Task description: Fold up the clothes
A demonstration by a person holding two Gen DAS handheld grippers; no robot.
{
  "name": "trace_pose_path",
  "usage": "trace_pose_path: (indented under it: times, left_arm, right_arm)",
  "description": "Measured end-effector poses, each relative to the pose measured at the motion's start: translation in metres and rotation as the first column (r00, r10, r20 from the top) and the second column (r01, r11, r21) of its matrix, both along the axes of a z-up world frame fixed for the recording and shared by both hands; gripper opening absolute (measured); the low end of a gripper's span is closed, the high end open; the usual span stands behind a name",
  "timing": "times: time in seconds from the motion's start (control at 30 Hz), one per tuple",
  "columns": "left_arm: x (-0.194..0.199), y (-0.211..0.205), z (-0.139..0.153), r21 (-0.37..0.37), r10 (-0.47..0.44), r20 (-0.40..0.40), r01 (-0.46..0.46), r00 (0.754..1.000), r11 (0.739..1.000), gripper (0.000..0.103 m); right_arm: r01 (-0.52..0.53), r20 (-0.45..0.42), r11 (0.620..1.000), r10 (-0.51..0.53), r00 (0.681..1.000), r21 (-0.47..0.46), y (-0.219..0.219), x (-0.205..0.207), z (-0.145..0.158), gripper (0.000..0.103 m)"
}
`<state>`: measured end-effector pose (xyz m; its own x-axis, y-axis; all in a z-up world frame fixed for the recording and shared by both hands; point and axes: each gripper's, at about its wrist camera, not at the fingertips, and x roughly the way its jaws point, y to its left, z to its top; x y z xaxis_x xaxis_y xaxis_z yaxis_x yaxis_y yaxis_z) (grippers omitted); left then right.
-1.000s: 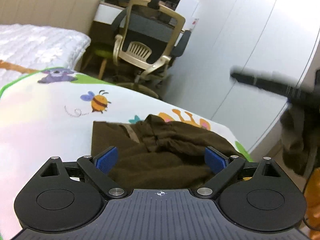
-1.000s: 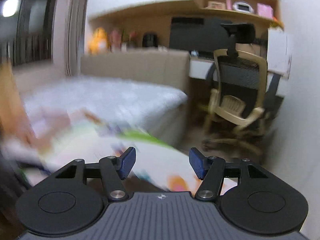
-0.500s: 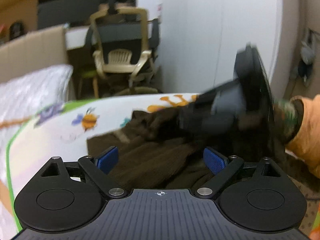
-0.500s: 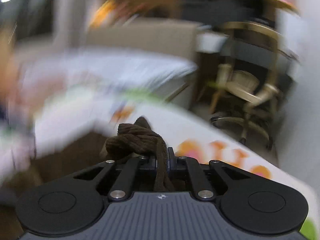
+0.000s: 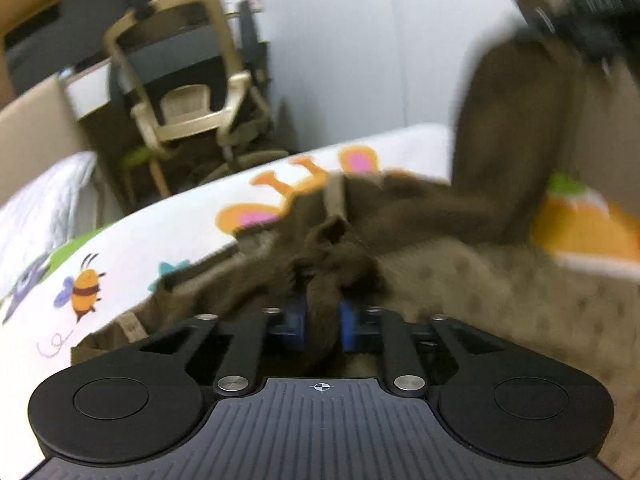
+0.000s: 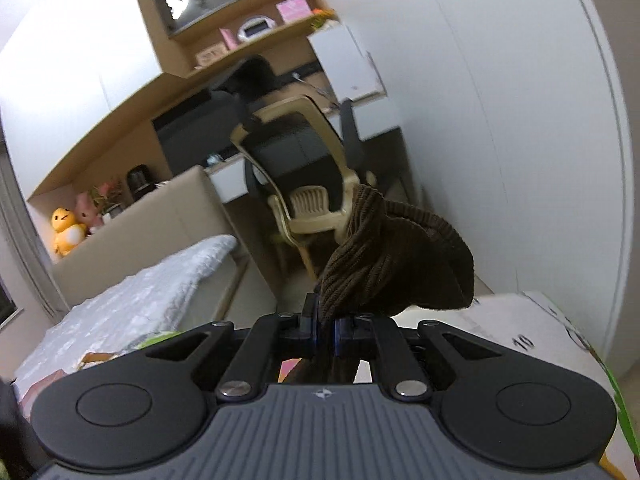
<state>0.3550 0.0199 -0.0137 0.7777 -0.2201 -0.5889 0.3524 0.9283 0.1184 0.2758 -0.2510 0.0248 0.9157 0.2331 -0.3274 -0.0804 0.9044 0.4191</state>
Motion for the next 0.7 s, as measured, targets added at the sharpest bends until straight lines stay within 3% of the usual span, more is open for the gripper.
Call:
trace_pose_path:
  times: [0.17,0.37,0.47,0.63,0.7]
  left_arm:
    - [-0.005,-0.008,0.050,-0.138,-0.017,0.137,0.036,0.990,0.990,0.013]
    - [0.002,-0.018,0.021,-0.177,-0.025,0.039,0.032,0.999,0.984,0.015]
    - [0.001,-0.010,0.013,-0.201,-0.011,0.001,0.011,1.000,0.980,0.023]
    - [-0.010,0.002,0.018,-0.188,-0.007,0.011,0.009,1.000,0.982,0.052]
    - [-0.012,0.004,0.018,-0.179,-0.003,0.009,0.005,1.000,0.984,0.052]
  right_arm:
    - [0.025,-0.017,1.000,-0.025,1.000,0.012,0.002,0.012,-0.005,0.007]
    - [0.026,-0.020,1.000,-0.026,0.999,0.006,0.008,0.014,0.004,0.007]
    - [0.010,-0.007,1.000,-0.011,1.000,-0.022,0.017,0.016,0.014,0.007]
    - [-0.008,0.002,0.999,0.008,1.000,-0.036,0.032,0.018,0.023,0.007]
    - [-0.016,-0.004,0.999,0.016,1.000,-0.036,0.036,0.019,0.022,0.007]
